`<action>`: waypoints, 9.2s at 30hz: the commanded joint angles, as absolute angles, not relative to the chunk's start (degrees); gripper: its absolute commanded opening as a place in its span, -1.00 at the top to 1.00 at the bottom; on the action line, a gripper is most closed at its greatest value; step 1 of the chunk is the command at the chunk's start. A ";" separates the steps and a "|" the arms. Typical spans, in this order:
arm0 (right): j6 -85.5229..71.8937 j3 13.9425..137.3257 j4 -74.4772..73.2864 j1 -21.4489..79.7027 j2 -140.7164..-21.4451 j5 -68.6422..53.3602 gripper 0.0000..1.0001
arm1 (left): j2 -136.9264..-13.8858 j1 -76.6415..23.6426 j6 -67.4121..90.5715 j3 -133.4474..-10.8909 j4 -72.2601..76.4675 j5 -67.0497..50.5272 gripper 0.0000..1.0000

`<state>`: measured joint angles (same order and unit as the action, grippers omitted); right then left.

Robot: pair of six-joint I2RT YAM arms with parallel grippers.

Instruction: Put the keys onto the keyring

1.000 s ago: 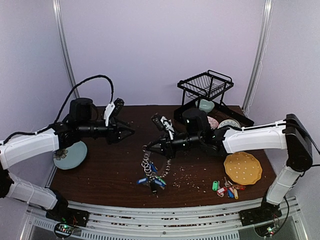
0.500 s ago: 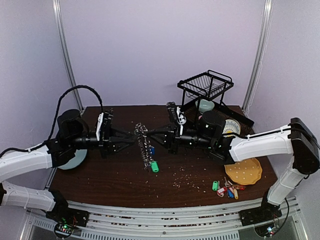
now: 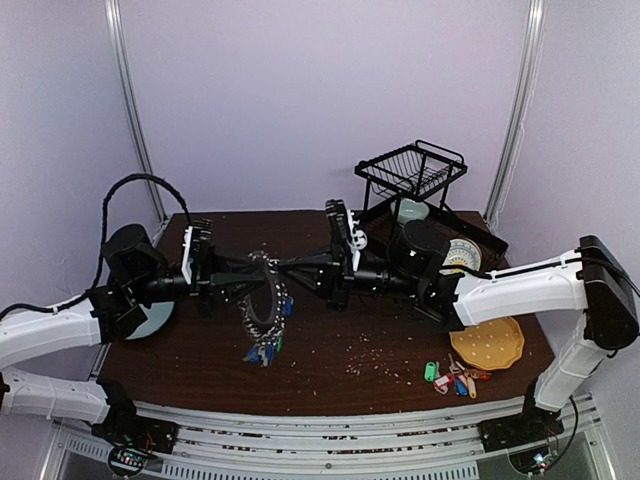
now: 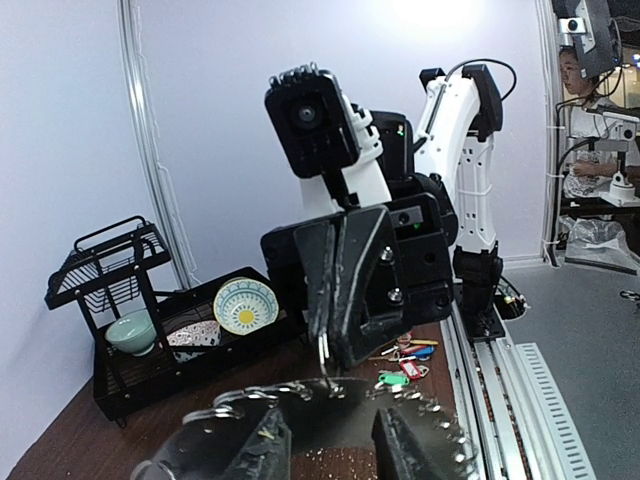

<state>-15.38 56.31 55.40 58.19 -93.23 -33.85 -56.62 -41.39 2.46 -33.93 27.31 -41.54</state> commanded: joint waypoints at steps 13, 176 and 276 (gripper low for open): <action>-12.20 59.83 55.74 59.25 -93.78 -32.61 1.00 | -59.44 -42.44 6.78 -34.02 32.26 -41.30 0.69; 34.19 89.53 -20.83 66.17 -90.17 -9.17 1.00 | -53.17 -46.20 -12.77 -37.62 13.91 -33.23 0.34; 2.45 65.84 37.41 62.43 -92.73 -38.51 1.00 | -47.12 -46.23 -3.75 -29.71 33.36 -40.84 1.00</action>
<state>-0.14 63.61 40.23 62.63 -93.58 -38.65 -47.92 -46.44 -3.11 -28.71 30.00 -40.34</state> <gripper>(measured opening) 0.008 0.006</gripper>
